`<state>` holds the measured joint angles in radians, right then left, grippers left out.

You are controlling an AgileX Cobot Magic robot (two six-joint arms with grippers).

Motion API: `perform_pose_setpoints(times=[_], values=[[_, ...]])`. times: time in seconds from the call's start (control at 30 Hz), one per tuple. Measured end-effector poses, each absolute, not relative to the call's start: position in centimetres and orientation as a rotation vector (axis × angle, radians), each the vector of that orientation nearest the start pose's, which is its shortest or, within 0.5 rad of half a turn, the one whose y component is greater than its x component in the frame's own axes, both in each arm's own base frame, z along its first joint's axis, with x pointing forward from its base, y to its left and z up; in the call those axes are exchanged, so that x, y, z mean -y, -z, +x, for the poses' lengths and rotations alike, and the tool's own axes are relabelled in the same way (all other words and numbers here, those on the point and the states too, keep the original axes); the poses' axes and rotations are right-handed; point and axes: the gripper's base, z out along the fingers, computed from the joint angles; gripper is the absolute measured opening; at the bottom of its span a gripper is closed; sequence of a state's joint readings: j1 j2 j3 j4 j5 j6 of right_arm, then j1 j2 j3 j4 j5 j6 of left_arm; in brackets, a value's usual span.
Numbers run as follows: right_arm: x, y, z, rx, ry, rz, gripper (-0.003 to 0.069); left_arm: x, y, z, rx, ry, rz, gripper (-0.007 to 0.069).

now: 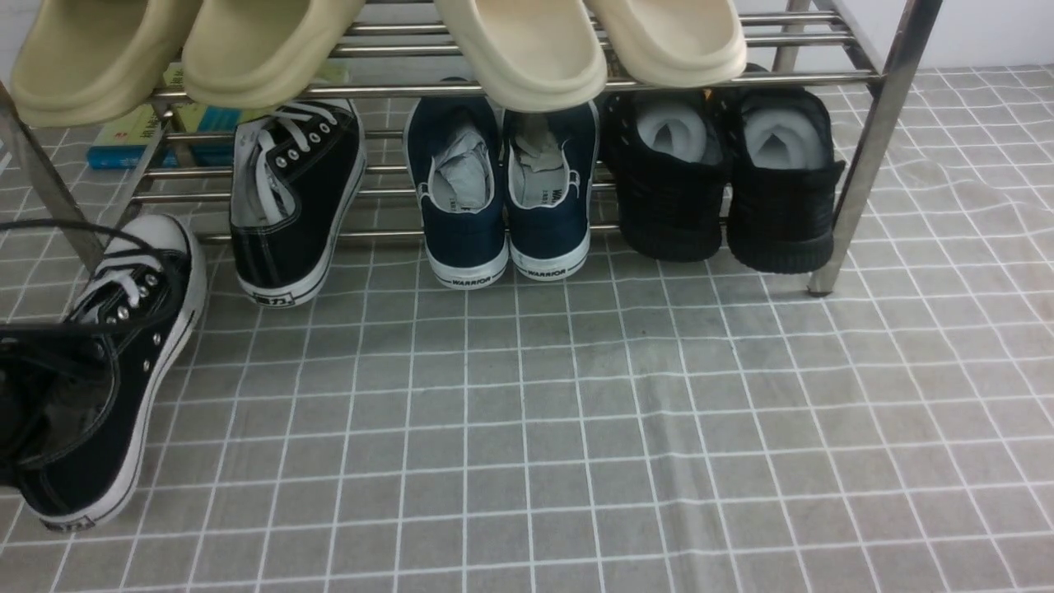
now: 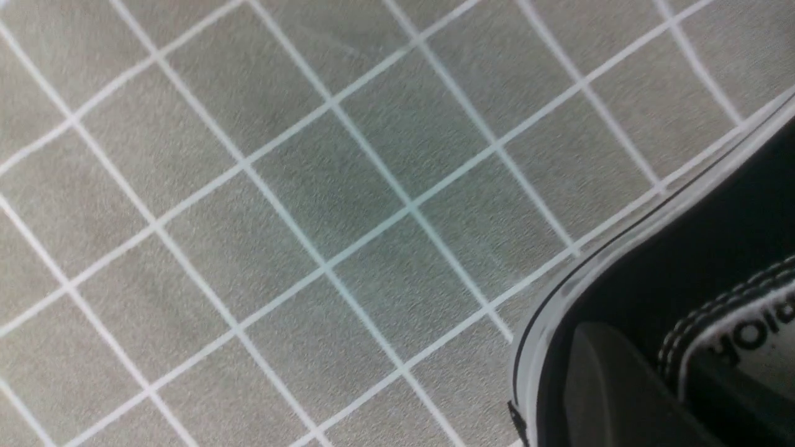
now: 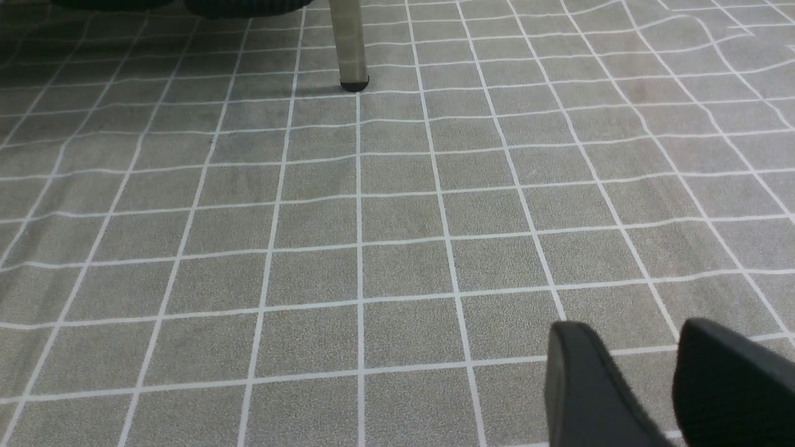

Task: Take the shoes off the shelf with your hand from the grey coffee tablecloth.
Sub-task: 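Set the held shoe down on the floor in front of the rack with the left gripper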

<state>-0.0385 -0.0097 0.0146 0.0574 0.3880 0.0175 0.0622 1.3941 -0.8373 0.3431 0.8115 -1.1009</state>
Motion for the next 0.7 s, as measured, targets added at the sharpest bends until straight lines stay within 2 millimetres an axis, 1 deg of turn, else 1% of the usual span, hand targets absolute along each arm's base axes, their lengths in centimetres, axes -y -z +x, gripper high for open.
perform_pose_setpoints(times=[0.03,0.13,0.27,0.4,0.5,0.53,0.57,0.63,0.67,0.7], values=[[0.0,-17.4,5.2,-1.874,-0.042,0.087,0.0239,-3.7,-22.4,24.4,-2.453,-0.148,-1.291,0.0031],[0.0,-17.4,5.2,-1.874,-0.042,0.087,0.0239,-3.7,-21.5,23.5,-2.483,-0.178,-1.332,0.0031],[0.0,-17.4,5.2,-1.874,-0.042,0.087,0.0239,-3.7,-21.4,23.4,-2.483,-0.184,-1.343,0.0036],[0.0,-17.4,5.2,-1.874,-0.042,0.087,0.0239,-3.7,-21.4,23.4,-2.481,-0.181,-1.346,0.0058],[0.0,-17.4,5.2,-1.874,-0.042,0.087,0.0239,-3.7,-21.4,23.5,-2.487,-0.185,-1.334,0.0136],[0.0,-17.4,5.2,-1.874,-0.042,0.087,0.0239,-3.7,-21.4,23.4,-2.491,-0.189,-1.327,0.0148],[0.0,-17.4,5.2,-1.874,-0.042,0.087,0.0239,-3.8,-21.7,23.6,-2.502,-0.196,-1.291,0.019],[0.0,-17.4,5.2,-1.874,-0.042,0.087,0.0239,-3.9,-22.8,24.3,-2.515,-0.214,-1.205,0.0263],[0.0,-17.4,5.2,-1.874,-0.042,0.087,0.0239,-4.1,-24.2,25.0,-2.503,-0.213,-1.155,0.0322],[0.0,-17.4,5.2,-1.874,-0.042,0.087,0.0239,-4.1,-25.1,25.5,-2.497,-0.211,-1.125,0.0353]])
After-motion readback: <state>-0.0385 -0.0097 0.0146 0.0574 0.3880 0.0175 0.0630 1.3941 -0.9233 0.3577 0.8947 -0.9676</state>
